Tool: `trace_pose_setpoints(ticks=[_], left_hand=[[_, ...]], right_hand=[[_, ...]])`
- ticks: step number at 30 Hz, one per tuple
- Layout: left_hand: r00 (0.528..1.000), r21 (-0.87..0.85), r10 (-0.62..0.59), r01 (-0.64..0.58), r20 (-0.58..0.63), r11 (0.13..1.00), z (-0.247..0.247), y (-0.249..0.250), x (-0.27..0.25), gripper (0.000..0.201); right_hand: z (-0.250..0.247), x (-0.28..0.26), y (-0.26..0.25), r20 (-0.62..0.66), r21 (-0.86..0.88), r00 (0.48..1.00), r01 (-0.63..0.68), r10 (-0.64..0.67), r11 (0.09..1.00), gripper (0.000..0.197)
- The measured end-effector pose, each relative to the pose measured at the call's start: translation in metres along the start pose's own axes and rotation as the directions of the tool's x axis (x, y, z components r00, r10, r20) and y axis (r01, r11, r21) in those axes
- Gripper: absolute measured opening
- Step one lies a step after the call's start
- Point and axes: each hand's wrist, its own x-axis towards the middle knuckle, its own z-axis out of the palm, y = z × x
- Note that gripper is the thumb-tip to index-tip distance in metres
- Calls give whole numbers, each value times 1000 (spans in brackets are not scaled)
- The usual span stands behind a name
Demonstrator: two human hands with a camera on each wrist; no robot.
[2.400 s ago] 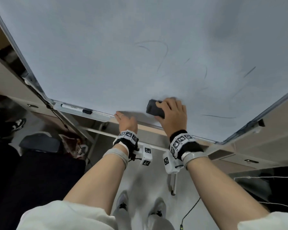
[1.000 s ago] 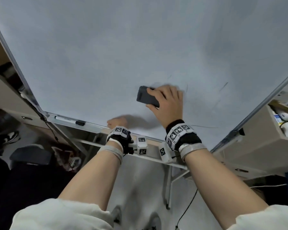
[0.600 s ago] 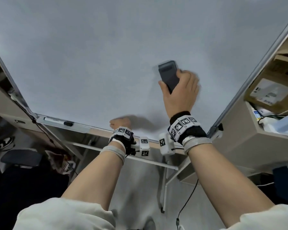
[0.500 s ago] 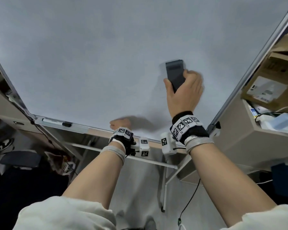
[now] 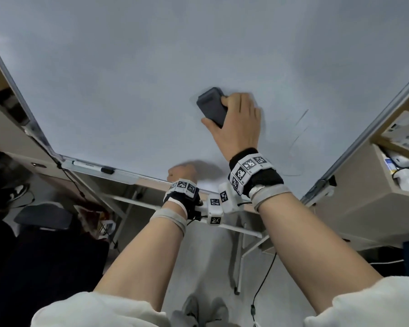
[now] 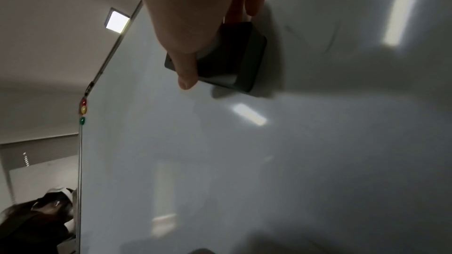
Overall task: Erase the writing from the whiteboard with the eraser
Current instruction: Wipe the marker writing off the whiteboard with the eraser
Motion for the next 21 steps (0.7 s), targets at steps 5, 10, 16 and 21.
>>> trace_pose_setpoints(ticks=[5,10,16,21], left_hand=[[999,83,-13,9,48,996,-3,-2,6,51],[999,68,-46,47,-6,997,4,0,-7,55],[997,-32,58,-60,-47,998,31,-21,-21,62],[995,-88,71,-78,-74,993,77,-33,-64,67]], right_hand=[[2,-2,1,4,10,1000,4,-4,1000,56],[-15,-6,26,15,-7,1000,-18,18,1000,56],[-46,-18,80,-20,-10,997,-80,80,997,55],[-83,-28,133,-78,40,990,-113,116,993,56]])
